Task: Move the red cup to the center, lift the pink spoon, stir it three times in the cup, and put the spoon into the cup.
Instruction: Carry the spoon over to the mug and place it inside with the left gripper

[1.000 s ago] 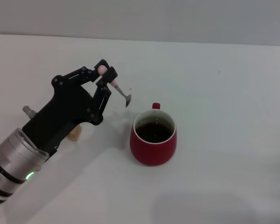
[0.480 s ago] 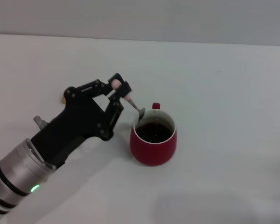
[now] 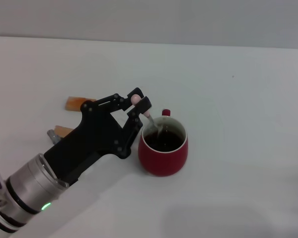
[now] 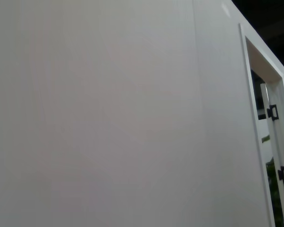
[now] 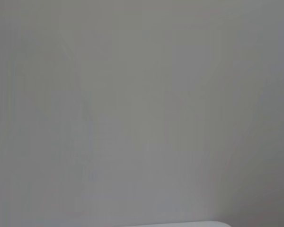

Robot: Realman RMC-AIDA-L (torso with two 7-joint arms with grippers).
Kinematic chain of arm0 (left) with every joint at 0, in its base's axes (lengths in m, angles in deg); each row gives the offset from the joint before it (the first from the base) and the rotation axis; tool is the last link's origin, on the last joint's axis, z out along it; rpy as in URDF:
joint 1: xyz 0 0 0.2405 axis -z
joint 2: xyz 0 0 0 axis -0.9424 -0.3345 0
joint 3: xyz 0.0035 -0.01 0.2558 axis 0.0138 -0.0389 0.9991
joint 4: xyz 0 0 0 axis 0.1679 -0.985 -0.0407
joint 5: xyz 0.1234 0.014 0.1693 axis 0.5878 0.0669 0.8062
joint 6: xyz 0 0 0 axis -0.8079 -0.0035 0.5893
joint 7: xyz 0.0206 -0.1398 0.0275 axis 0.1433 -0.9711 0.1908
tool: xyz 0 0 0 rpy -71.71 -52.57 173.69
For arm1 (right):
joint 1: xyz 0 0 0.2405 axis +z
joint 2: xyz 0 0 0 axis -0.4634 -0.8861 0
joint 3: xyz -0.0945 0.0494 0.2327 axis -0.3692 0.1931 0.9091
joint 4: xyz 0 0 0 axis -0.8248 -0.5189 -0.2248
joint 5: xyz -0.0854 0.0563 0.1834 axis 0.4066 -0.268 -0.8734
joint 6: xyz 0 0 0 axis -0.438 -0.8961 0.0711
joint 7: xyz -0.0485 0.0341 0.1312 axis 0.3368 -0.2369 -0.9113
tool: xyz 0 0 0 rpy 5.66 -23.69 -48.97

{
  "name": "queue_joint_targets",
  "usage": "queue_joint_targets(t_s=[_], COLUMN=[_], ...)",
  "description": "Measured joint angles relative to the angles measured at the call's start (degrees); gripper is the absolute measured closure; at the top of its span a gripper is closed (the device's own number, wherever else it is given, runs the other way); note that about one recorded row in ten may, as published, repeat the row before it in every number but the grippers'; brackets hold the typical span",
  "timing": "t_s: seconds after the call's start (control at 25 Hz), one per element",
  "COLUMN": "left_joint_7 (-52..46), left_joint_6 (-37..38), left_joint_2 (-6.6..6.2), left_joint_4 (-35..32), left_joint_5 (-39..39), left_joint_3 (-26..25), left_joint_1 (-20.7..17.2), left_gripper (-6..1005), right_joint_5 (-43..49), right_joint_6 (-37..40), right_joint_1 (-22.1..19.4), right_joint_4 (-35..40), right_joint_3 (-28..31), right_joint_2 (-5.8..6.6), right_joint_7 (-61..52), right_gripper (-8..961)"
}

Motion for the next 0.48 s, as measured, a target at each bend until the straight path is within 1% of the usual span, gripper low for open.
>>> queue_joint_targets(t_s=[0.16,0.36,0.48], left_joint_7=[-0.05,-0.06,0.36], left_joint_6=[-0.18,-0.75,-1.82], left_joint_2=[0.69,2.09,2.28], left_joint_4=[-1.45,-4.47,-5.19], left_joint_5=[0.42,0.46,0.46], left_joint_3=[0.01,-0.05,-0.14], left_joint_1=[0.22,1.13,1.58], left_gripper=[853,854,854], right_joint_5=[0.09,0.34,0.38], right_joint_6=[0.0,0.0,0.01], right_joint_1=[-0.05,-0.05,-0.05], right_joint_4=[0.0,-0.01,-0.03], right_joint_3=[-0.04,-0.09,-0.09], right_joint_2=[0.0,0.0,0.0], right_joint_7=[0.0,0.0,0.0], right_gripper=[953,953,953])
